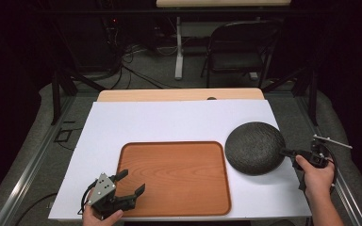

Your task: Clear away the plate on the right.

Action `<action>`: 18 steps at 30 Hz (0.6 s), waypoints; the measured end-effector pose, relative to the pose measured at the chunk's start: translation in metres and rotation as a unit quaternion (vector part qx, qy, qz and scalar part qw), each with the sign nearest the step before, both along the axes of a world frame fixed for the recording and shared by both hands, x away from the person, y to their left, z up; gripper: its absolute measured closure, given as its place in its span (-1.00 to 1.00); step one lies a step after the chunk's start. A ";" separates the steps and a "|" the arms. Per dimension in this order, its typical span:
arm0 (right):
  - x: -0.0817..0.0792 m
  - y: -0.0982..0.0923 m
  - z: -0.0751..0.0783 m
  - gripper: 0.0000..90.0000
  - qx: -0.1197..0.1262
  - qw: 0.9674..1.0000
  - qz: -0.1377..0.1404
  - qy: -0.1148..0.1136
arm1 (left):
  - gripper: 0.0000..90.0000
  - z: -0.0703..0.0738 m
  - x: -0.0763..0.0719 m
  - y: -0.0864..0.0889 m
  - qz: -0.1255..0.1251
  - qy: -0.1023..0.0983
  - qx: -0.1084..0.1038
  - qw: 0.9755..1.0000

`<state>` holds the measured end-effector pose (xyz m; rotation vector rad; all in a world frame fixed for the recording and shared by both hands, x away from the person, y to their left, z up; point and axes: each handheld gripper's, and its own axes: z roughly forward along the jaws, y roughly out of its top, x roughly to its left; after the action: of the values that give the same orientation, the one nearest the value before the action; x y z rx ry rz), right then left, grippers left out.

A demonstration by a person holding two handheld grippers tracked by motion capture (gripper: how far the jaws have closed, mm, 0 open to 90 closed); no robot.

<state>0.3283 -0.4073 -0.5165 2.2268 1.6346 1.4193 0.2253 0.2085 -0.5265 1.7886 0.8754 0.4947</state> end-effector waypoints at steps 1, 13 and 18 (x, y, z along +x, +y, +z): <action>0.005 0.002 0.005 0.90 -0.004 1.000 0.005 0.002 | -0.56 0.000 0.000 0.000 -0.002 0.000 -0.001 1.000; 0.023 0.001 0.016 0.92 -0.007 0.999 0.021 0.035 | -0.56 0.000 0.000 0.000 -0.003 -0.001 0.000 1.000; 0.032 -0.001 0.017 0.94 0.008 0.999 0.021 0.046 | -0.56 0.000 0.000 0.000 -0.002 0.000 0.001 1.000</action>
<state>0.3606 -0.4079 -0.4994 2.3126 1.7132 1.3620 0.2256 0.2088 -0.5269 1.7929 0.8706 0.4928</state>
